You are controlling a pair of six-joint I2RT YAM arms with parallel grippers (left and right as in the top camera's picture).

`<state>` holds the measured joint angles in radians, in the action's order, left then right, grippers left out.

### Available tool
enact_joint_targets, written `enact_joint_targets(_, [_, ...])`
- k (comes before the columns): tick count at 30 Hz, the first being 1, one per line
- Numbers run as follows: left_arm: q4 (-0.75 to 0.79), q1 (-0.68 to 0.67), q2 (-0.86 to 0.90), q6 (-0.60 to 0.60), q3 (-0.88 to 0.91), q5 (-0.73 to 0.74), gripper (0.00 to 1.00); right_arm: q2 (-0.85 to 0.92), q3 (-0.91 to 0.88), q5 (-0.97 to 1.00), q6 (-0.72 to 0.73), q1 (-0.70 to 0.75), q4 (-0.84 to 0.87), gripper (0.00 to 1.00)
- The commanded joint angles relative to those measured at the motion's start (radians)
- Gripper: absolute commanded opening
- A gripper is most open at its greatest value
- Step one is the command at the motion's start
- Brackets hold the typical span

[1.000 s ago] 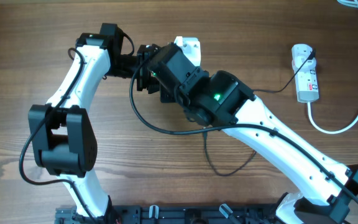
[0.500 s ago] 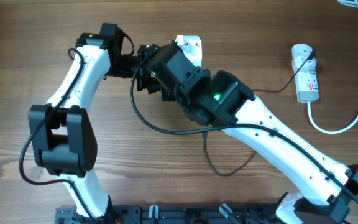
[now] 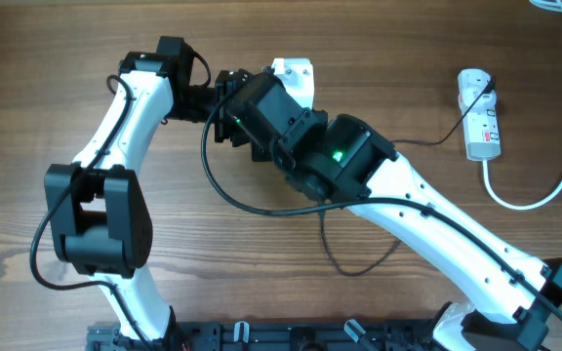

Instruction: Plug charger to phone and switch on socket

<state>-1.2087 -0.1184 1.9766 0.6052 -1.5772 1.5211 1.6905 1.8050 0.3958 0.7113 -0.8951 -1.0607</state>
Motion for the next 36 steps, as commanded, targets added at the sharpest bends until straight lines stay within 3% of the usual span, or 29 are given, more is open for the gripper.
enact_joint_targets(1, [0.0, -0.001, -0.034, 0.009, -0.001, 0.055, 0.56, 0.0, 0.014, 0.023, -0.005, -0.005, 0.001, 0.12])
enact_joint_targets(8, [0.0, -0.001, -0.034, 0.009, -0.001, 0.055, 0.57, 0.0, 0.014, 0.022, -0.004, -0.005, -0.006, 0.05])
enact_joint_targets(13, [0.0, -0.001, -0.034, 0.009, -0.001, 0.056, 0.86, -0.011, 0.015, 0.038, 0.071, -0.004, -0.005, 0.04])
enact_joint_targets(16, [0.0, -0.001, -0.034, 0.009, -0.001, 0.055, 1.0, -0.027, 0.015, 0.087, 0.209, 0.009, -0.006, 0.04])
enact_joint_targets(22, [0.0, -0.001, -0.034, 0.009, -0.001, 0.055, 0.96, -0.065, 0.015, 0.073, 0.597, 0.061, -0.019, 0.04])
enact_joint_targets(28, [0.0, -0.001, -0.034, 0.009, -0.001, 0.056, 0.69, -0.067, 0.014, -0.064, 0.969, 0.075, -0.024, 0.05])
enact_joint_targets(30, [0.0, -0.001, -0.034, 0.009, -0.001, 0.056, 0.64, -0.067, 0.014, -0.09, 1.042, 0.075, -0.019, 0.04])
enact_joint_targets(36, [0.0, -0.001, -0.034, 0.009, -0.001, 0.056, 0.64, -0.067, 0.014, -0.113, 1.123, 0.074, 0.008, 0.04])
